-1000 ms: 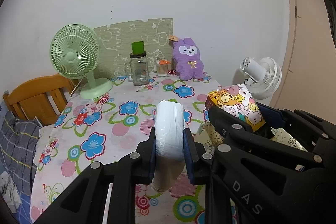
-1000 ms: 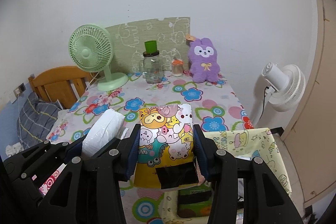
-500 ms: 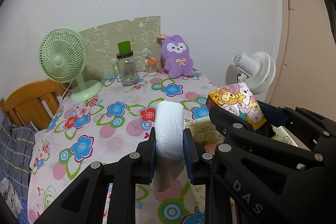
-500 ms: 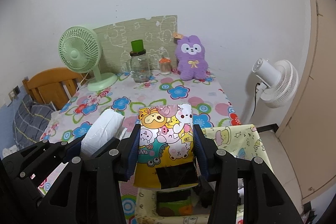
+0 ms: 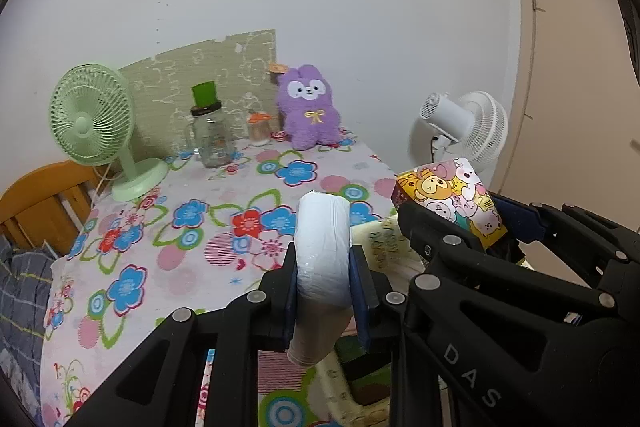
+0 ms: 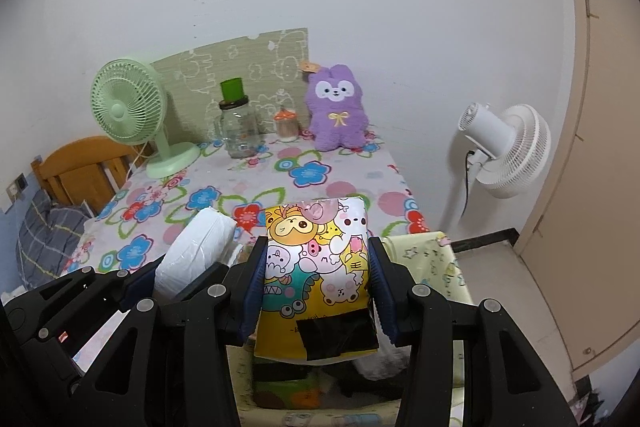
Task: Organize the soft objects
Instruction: 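Carry the white roll with the left tool while the right tool carries the yellow box, then drop the white roll with the left tool while the right tool releases the yellow box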
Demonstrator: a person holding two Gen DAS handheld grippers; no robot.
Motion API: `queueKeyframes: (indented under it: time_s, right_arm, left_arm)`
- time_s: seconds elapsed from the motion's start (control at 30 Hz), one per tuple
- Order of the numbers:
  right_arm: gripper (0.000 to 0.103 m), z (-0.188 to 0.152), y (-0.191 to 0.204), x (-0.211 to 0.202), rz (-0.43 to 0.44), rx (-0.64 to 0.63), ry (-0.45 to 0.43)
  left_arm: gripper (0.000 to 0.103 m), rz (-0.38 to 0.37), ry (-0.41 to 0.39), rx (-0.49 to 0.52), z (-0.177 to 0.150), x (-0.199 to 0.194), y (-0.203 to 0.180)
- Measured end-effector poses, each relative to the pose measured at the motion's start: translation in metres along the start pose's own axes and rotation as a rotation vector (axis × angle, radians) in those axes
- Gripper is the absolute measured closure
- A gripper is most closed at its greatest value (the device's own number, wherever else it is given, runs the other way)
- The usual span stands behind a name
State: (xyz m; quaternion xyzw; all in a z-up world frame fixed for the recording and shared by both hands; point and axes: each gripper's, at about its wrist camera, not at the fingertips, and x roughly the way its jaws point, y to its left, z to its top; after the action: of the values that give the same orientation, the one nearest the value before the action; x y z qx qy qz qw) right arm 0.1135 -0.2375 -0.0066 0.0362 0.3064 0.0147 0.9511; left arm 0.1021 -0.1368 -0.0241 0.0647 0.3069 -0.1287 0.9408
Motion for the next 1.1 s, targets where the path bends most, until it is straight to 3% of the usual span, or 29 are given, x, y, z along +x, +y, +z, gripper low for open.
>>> queueKeyframes:
  time_s: [0.9, 1.1]
  right_arm:
    - [0.052, -0.016, -0.054, 0.017, -0.082, 0.057, 0.059]
    - [0.052, -0.019, -0.058, 0.024, -0.084, 0.069, 0.075]
  left_arm:
    - [0.080, -0.104, 0.070, 0.064, -0.004, 0.039, -0.045]
    - [0.063, -0.117, 0.089, 0.081, -0.006, 0.044, -0.048]
